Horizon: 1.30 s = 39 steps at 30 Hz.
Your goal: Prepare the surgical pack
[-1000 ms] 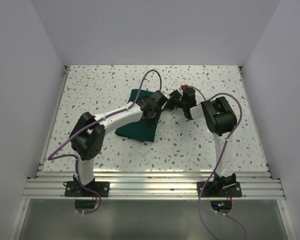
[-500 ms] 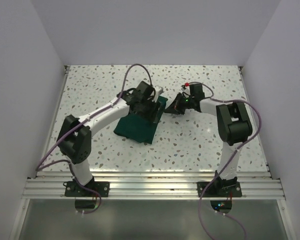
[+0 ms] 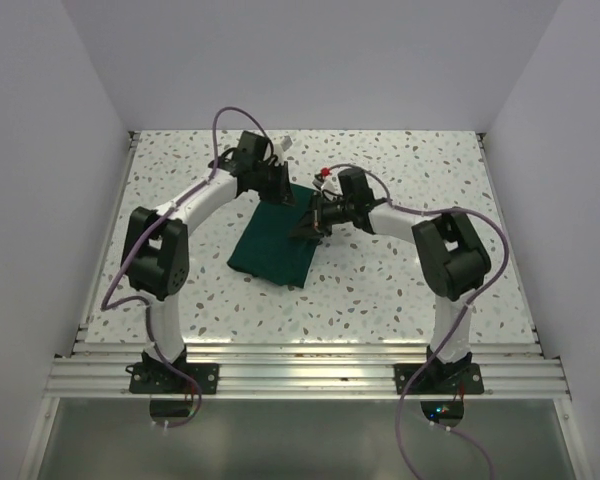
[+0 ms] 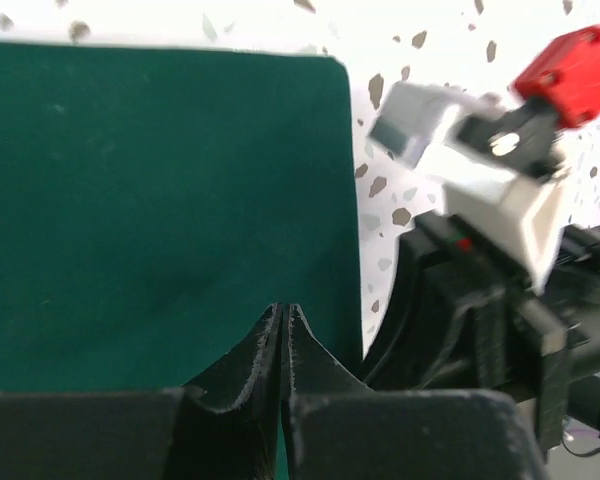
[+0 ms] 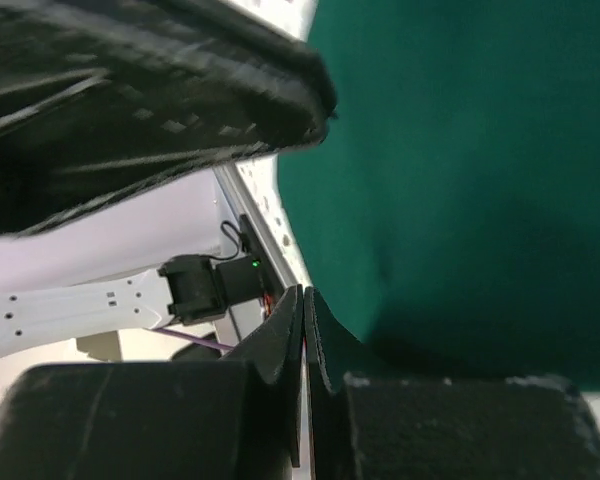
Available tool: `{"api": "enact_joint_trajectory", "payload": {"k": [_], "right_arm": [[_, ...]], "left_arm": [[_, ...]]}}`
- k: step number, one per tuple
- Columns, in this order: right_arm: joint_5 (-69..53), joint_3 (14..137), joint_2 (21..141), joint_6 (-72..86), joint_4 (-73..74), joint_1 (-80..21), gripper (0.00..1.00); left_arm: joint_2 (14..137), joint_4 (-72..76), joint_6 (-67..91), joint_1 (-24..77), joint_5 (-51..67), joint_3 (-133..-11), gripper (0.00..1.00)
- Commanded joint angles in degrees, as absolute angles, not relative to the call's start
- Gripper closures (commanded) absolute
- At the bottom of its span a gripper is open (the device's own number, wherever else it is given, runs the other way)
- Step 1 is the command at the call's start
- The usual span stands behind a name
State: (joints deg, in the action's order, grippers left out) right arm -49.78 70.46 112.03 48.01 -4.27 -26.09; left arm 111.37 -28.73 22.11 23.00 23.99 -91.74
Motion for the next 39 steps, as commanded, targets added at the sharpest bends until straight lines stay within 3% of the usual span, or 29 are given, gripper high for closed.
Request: {"api": "enact_joint_trajectory", "payload": {"k": [1,8,15,24,27,28,30,31,33,39], "right_arm": [[-54.3,68.7,116.0,53.4,-10.8,-25.3,0.99],[-54.1,58.1,111.9,42.0,-0.2,-24.7,0.99],[-44.2,60.0,99.7,27.6,21.5,-23.6,0.98],[-28.4,63.2,89.7,23.8,34.8,-21.7,0.9],[-24.4,62.8,90.1,24.1,37.4,-18.9,0.87],[-23.8,62.4,90.2,24.3,37.6,-17.2,0.76],[-21.0,61.6,89.5,24.7,38.1,-15.9,0.59],[-20.1,61.5,88.6,24.8,38.1,-15.4,0.33],[-18.7,62.0,88.2,24.5,38.8,-15.4,0.01],[-22.5,60.7,85.3,25.5,38.0,-15.4,0.01]], "left_arm": [[114.8,-25.3,25.0,23.4,29.4,-93.3,0.96],[117.7,-23.8,24.9,22.5,29.1,-89.1,0.99],[107.3,-22.6,25.7,22.2,23.7,-81.5,0.99],[84.9,-18.6,29.5,26.7,15.9,-60.4,0.86],[79.1,-17.1,30.7,26.6,16.3,-54.3,0.71],[77.7,-16.9,30.5,26.2,16.4,-53.3,0.55],[74.3,-17.2,29.8,25.9,15.9,-51.6,0.41],[73.5,-17.6,29.6,25.4,15.6,-51.4,0.31],[71.5,-17.9,29.5,24.8,15.7,-50.8,0.25],[68.2,-12.5,32.8,23.8,20.5,-46.6,0.16]]}}
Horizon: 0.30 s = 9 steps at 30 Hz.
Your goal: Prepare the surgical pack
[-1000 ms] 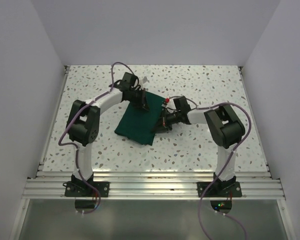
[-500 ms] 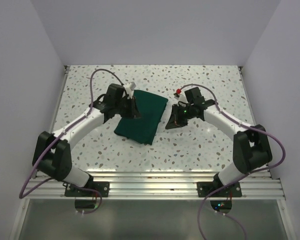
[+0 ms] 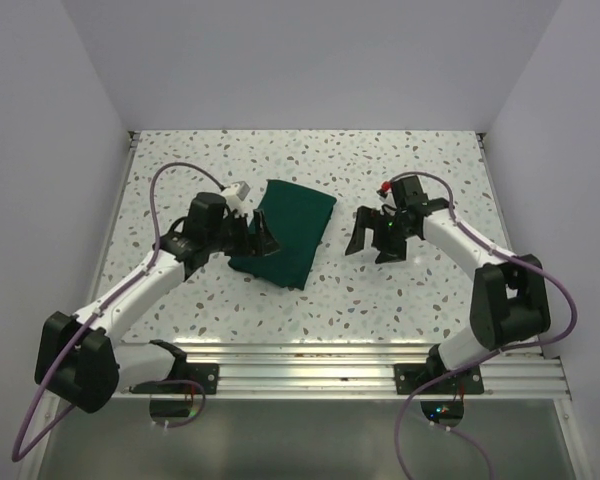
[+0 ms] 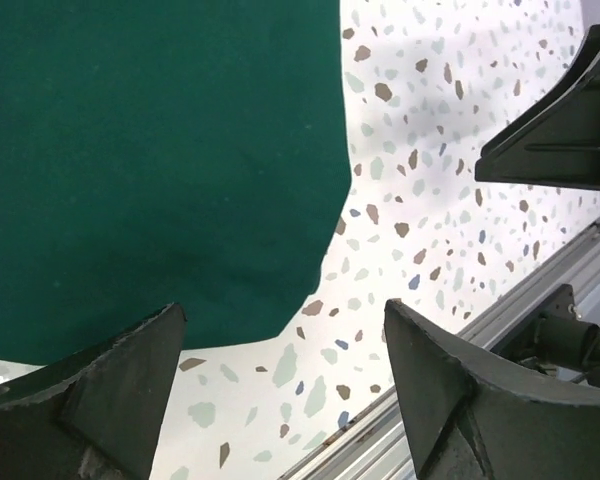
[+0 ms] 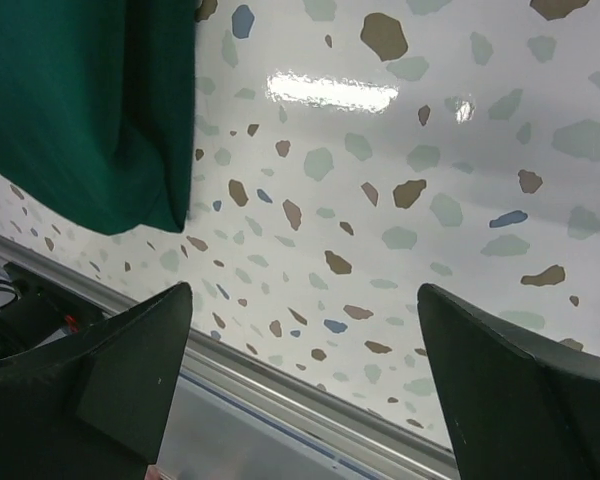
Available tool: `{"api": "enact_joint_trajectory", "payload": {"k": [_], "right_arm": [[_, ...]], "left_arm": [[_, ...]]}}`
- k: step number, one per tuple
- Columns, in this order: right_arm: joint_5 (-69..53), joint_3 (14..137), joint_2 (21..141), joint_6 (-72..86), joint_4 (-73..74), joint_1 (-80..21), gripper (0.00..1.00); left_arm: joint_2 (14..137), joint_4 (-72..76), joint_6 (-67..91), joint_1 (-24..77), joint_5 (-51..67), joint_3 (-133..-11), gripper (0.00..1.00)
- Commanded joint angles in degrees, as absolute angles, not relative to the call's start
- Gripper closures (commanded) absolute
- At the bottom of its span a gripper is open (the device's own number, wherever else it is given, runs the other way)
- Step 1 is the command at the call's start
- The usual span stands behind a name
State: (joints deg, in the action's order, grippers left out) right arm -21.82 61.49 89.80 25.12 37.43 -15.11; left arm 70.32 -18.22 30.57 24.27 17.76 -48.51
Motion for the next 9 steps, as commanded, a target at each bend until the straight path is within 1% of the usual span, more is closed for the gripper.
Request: {"api": "enact_joint_trajectory", "payload": {"k": [1,7,9], "right_arm": [[-22.7,60.1,84.6,25.7,37.6,-15.4,0.01],[-26.8,52.9,78.2,27.6,31.9,-15.3,0.01],[-26.3,50.4,74.1,30.8,26.2,-15.3,0.01]], "left_arm": [[67.9,-11.8,33.3,23.6,20.9,-46.0,0.15],[65.0,-6.2,37.8,22.9,24.1,-41.7,0.11],[63.2,-2.6,38.9,22.8,25.4,-39.5,0.1]]}}
